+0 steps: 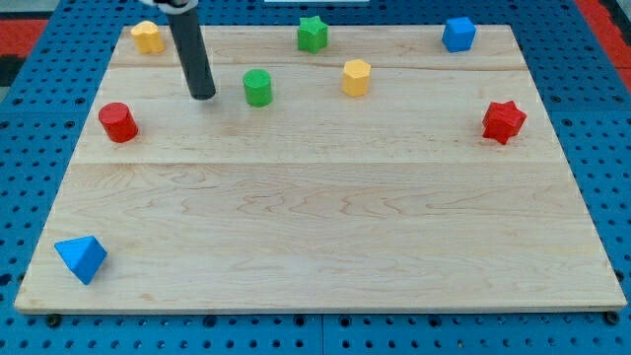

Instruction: Slide the green circle towards the bottom center

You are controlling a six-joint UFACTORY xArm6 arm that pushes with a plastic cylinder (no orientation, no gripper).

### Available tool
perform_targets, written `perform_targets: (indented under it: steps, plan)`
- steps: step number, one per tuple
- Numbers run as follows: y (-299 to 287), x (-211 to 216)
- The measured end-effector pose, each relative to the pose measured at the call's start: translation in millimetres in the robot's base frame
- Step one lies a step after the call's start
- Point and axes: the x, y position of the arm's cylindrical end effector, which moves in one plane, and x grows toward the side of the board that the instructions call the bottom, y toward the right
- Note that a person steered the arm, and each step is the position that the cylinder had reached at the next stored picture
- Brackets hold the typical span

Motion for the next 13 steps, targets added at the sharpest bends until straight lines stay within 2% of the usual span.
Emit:
perform_targets:
  steps: [2, 5, 7, 9, 10, 12, 13]
  plan:
    - [66.1, -14.7]
    - [124.3, 6.9]
    - [117.2, 44.4]
    - [63.4, 77.2]
    - [78.8, 96.4]
    - [133.7, 65.1]
    - [145.1, 72.5]
